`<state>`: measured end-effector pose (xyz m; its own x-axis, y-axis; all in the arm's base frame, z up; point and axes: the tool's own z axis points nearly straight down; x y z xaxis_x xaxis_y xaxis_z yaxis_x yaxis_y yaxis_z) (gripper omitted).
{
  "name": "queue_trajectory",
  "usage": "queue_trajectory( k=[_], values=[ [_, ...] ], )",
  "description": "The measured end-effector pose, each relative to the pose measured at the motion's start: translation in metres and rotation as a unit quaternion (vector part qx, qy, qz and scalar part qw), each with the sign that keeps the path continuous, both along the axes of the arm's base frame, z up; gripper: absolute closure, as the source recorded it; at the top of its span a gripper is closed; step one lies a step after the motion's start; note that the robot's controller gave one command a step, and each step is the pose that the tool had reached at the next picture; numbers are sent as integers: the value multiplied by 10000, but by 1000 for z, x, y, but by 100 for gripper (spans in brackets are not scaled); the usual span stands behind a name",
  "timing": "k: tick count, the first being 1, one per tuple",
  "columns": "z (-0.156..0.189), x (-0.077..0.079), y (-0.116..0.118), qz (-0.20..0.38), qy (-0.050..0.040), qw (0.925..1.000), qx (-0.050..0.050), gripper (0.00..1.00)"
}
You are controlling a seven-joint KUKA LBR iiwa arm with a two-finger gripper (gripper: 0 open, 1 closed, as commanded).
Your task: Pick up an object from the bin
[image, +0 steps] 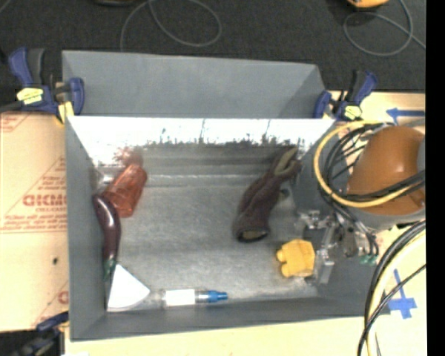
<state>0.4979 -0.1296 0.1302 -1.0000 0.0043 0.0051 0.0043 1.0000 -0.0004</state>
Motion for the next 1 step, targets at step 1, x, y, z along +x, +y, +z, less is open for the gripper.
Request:
queue_trajectory(
  k=[1],
  values=[
    [4, 2, 0, 20, -39, 10000, -9, 0]
  ],
)
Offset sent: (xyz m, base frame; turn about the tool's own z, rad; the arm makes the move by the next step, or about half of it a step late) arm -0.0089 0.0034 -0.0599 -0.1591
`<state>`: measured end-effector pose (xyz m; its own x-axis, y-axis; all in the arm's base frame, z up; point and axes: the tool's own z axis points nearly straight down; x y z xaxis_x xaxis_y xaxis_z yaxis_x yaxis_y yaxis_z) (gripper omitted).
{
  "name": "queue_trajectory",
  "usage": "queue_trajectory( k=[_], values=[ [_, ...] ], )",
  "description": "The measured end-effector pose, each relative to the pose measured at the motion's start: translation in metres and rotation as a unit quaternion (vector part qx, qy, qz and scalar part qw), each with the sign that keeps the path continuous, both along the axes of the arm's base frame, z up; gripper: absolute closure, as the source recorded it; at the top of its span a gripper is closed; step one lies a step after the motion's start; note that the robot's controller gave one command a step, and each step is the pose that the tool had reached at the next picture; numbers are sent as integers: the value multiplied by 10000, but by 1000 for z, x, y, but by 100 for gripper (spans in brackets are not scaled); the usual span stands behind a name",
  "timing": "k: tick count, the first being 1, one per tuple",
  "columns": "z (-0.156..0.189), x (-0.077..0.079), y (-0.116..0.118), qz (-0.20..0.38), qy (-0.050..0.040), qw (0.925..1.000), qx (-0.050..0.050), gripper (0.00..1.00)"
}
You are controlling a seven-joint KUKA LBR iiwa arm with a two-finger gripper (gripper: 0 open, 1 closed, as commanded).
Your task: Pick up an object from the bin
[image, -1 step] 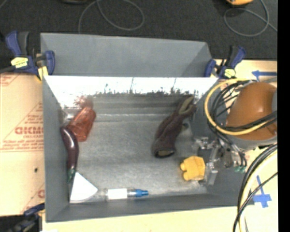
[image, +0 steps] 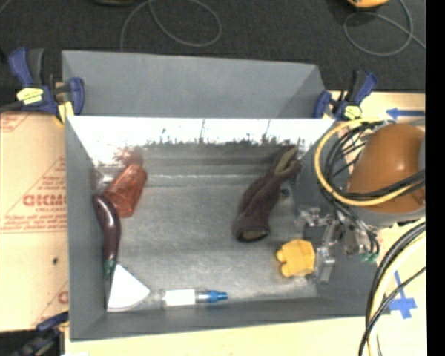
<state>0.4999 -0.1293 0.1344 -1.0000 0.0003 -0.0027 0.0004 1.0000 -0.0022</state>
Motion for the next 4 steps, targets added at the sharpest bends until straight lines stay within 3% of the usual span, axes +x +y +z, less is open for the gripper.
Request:
queue_trajectory(
  k=[1, 2, 3, 4],
  values=[
    [-18, -1, 0, 252, -25, 9997, -9, 0],
    [-63, -8, 5, 974, -31, 9952, -19, 100],
    [-63, -8, 5, 980, -31, 9952, -19, 100],
    [27, -17, 11, 1011, -39, 9949, -27, 100]
  ],
)
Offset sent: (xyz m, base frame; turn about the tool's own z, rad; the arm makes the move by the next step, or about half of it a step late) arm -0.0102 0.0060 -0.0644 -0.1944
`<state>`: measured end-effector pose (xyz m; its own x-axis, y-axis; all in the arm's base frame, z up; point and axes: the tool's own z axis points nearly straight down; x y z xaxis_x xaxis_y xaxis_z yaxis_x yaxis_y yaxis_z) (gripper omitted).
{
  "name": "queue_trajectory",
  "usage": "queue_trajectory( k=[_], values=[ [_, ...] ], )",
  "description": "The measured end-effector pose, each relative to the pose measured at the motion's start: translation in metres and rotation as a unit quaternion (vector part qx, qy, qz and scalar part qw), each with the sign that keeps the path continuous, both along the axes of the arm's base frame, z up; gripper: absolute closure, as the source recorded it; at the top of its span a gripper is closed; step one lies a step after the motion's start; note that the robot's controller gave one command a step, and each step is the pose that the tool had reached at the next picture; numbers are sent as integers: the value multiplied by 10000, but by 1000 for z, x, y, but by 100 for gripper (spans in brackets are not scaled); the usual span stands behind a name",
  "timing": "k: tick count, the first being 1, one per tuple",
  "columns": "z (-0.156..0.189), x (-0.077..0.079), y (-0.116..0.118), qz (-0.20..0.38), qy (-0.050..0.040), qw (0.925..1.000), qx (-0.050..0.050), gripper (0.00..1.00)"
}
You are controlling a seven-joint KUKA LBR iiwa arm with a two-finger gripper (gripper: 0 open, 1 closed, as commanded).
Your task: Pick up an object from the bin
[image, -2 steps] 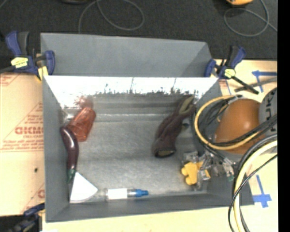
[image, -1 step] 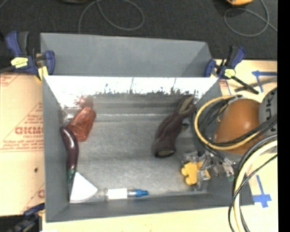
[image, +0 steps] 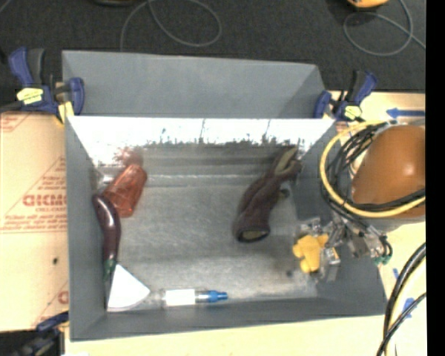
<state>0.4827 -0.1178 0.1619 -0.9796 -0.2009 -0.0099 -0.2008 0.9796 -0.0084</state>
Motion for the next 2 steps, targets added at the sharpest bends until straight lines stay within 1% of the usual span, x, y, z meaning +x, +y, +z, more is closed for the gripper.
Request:
queue_trajectory(
  k=[1, 2],
  values=[
    [0, 0, 0, 3, 0, 10000, 0, 100],
    [91, -6, 12, 54, -13, 10000, -4, 100]
  ],
)
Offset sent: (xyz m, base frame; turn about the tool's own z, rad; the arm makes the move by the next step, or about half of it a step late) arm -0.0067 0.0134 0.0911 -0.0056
